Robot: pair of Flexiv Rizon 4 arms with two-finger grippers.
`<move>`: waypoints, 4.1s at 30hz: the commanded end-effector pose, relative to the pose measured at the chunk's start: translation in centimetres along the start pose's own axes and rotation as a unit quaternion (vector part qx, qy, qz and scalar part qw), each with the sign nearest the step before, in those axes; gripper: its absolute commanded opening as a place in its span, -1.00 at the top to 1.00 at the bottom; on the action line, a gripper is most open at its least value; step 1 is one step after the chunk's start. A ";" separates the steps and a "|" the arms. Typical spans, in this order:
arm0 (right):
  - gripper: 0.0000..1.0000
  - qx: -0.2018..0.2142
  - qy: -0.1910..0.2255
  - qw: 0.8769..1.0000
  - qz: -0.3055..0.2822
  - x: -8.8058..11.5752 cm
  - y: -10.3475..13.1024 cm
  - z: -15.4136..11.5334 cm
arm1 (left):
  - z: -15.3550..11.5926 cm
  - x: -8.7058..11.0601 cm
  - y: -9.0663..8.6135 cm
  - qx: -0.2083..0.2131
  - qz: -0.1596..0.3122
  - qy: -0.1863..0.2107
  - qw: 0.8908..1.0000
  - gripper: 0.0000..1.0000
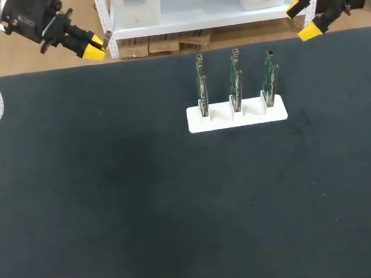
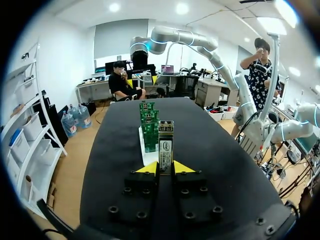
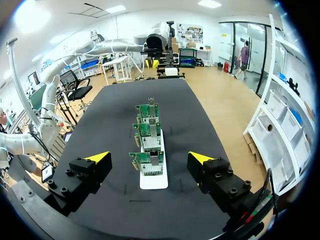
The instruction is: Pick up the optical module with the left hand, and insert it into the network port with the right hand.
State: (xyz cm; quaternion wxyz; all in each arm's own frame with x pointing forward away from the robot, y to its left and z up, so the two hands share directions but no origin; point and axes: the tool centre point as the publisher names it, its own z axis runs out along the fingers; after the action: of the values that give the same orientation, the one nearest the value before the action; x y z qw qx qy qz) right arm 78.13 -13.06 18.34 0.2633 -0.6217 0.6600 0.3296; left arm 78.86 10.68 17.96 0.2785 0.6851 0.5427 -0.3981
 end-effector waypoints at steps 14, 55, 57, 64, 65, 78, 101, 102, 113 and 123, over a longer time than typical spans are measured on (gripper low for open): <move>-1.00 0.002 0.000 1.000 0.000 0.0 0.2 0.0 | 1.4 -5.0 1.6 -0.083 -0.001 0.024 0.996 1.00; -1.00 0.002 0.000 1.000 0.000 0.0 0.2 0.0 | 4.0 -10.5 10.4 -0.048 0.108 0.027 0.993 1.00; -1.00 0.002 0.000 1.000 0.000 0.0 0.2 0.0 | 3.7 -11.8 11.3 -0.072 0.129 0.017 0.989 1.00; -1.00 0.002 0.000 1.000 0.000 0.0 0.2 0.0 | 4.0 -14.8 12.8 -0.143 0.161 -0.093 0.972 1.00; -1.00 0.002 0.000 1.000 0.000 0.0 0.2 0.0 | 4.3 -15.0 12.8 -0.141 0.160 -0.110 0.971 1.00; -1.00 0.002 0.000 1.000 0.000 0.0 0.2 0.0 | 8.9 -15.0 13.0 -0.103 0.120 -0.203 0.966 1.00; -1.00 0.002 0.000 1.000 0.000 0.0 0.2 0.0 | 13.4 -16.5 14.1 -0.130 0.089 -0.158 0.975 1.00; -1.00 0.002 0.000 1.000 0.000 0.0 0.2 0.0 | 13.3 -16.6 14.1 -0.135 0.092 -0.159 0.974 1.00; -1.00 0.002 0.000 1.000 0.000 0.0 0.2 0.0 | 13.3 -16.6 14.1 -0.135 0.092 -0.159 0.974 1.00; -1.00 0.002 0.000 1.000 0.000 0.0 0.2 0.0 | 13.7 -16.2 12.9 -0.161 0.075 -0.170 0.969 1.00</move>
State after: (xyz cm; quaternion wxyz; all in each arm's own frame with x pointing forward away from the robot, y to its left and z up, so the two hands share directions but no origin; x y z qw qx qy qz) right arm 78.13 -13.06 18.34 0.2633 -0.6216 0.6600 0.3296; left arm 87.25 -12.26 24.32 0.4935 0.6022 0.4845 -0.3988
